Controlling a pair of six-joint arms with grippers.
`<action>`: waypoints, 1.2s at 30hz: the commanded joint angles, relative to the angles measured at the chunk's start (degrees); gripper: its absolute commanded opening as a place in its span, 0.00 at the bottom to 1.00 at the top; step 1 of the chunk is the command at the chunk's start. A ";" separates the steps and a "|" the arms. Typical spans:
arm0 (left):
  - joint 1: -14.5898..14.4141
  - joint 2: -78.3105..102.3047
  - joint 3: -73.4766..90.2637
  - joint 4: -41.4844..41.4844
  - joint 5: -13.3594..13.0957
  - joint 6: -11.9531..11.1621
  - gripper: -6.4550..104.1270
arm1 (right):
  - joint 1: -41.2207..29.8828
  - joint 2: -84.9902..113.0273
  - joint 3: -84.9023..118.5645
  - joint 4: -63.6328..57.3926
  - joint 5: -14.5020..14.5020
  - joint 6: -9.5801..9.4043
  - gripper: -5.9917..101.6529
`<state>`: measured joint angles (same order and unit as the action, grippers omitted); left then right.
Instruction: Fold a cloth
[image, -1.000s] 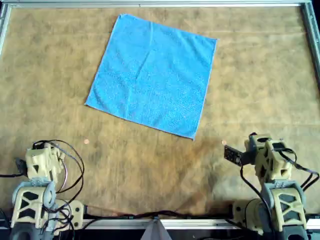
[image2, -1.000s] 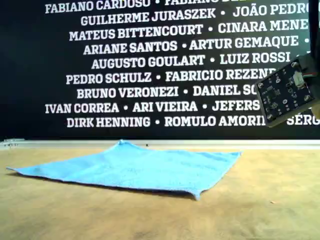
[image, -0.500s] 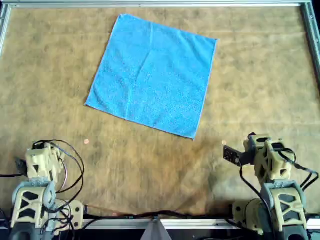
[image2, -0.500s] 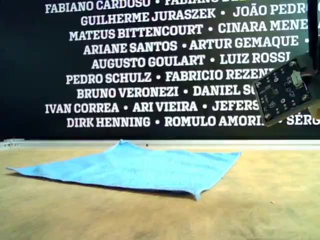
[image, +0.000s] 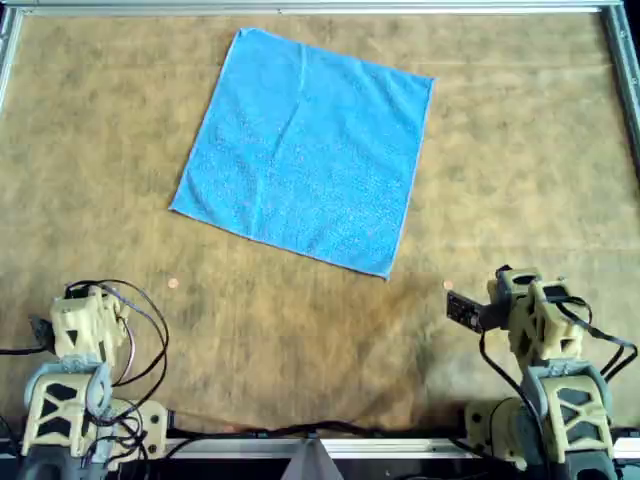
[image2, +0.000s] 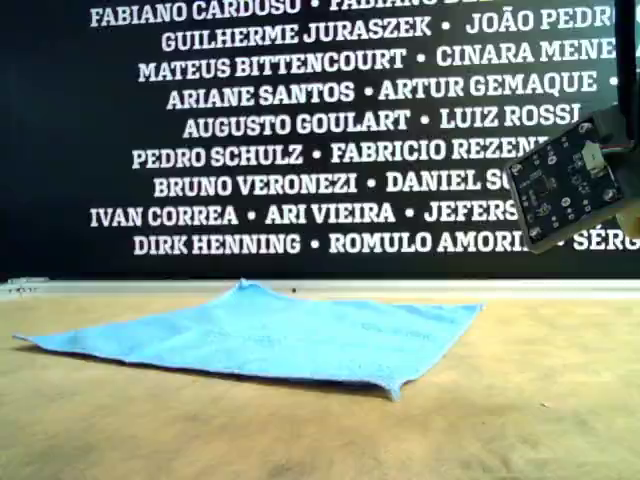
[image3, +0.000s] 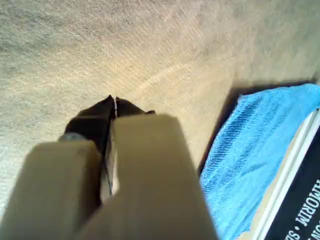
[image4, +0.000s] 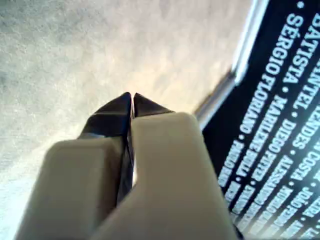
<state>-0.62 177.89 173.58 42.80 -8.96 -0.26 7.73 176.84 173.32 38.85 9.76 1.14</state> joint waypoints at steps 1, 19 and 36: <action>0.26 0.26 -1.05 -0.44 0.53 -0.26 0.04 | 0.18 2.46 0.62 -0.35 -0.09 0.35 0.05; 0.18 0.35 -1.05 -4.13 6.94 0.53 0.79 | 0.18 2.46 0.53 -15.21 -0.09 -0.53 0.45; -5.62 -22.50 -18.11 -4.04 7.56 0.26 0.81 | 15.64 -3.78 -7.38 -16.00 -7.82 0.18 0.45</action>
<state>-2.11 164.71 163.04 40.43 -2.02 0.26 22.32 175.69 169.63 26.02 1.58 0.88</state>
